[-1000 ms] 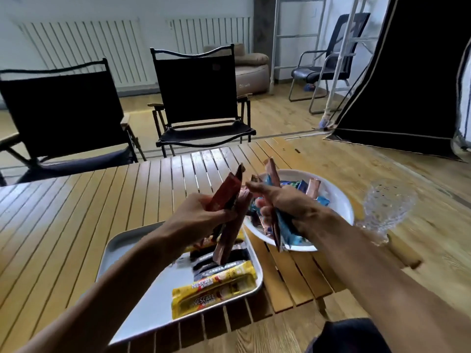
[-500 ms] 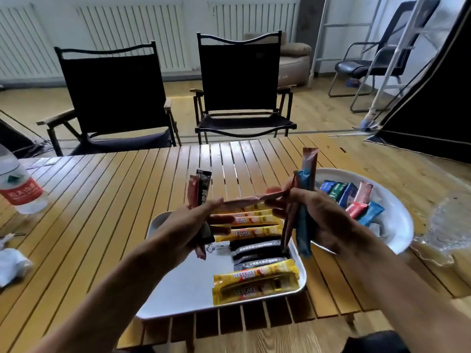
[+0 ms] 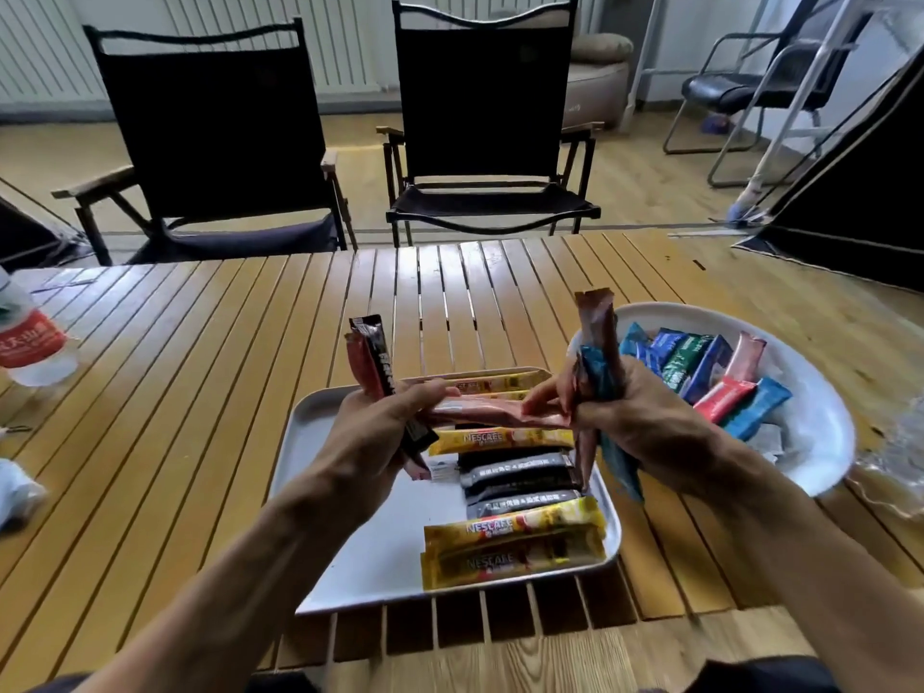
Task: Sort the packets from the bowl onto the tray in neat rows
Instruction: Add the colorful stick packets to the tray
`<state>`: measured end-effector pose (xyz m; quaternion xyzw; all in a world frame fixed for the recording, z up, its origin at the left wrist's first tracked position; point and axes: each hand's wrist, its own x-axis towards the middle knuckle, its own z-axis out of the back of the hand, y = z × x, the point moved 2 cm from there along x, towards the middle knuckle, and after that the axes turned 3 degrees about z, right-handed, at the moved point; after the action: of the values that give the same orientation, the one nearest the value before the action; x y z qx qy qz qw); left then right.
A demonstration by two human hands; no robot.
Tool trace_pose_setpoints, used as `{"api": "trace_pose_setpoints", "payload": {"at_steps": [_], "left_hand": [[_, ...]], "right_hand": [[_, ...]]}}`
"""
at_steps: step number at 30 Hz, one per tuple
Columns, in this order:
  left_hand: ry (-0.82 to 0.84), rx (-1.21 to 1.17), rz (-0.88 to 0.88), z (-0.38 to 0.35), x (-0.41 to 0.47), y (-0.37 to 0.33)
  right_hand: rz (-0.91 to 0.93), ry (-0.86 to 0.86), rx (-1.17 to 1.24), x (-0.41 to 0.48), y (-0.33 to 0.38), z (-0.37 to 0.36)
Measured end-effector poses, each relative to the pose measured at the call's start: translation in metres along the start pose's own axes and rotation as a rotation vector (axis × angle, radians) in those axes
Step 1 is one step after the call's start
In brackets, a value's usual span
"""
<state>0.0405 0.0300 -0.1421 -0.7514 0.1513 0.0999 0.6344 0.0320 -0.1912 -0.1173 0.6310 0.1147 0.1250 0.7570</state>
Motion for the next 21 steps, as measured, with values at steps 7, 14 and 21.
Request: {"api": "trace_pose_setpoints", "payload": {"at_steps": [7, 14, 21], "left_hand": [[-0.044, 0.039, -0.191, -0.004, 0.001, 0.0], [-0.056, 0.096, -0.318, -0.008, -0.006, 0.002], [-0.159, 0.472, -0.316, -0.008, -0.005, 0.012]], "right_hand": [[-0.174, -0.158, 0.236, -0.006, -0.004, 0.012], [-0.22, -0.236, 0.091, -0.008, -0.002, 0.008], [-0.124, -0.306, -0.021, -0.003, 0.002, 0.008]]}}
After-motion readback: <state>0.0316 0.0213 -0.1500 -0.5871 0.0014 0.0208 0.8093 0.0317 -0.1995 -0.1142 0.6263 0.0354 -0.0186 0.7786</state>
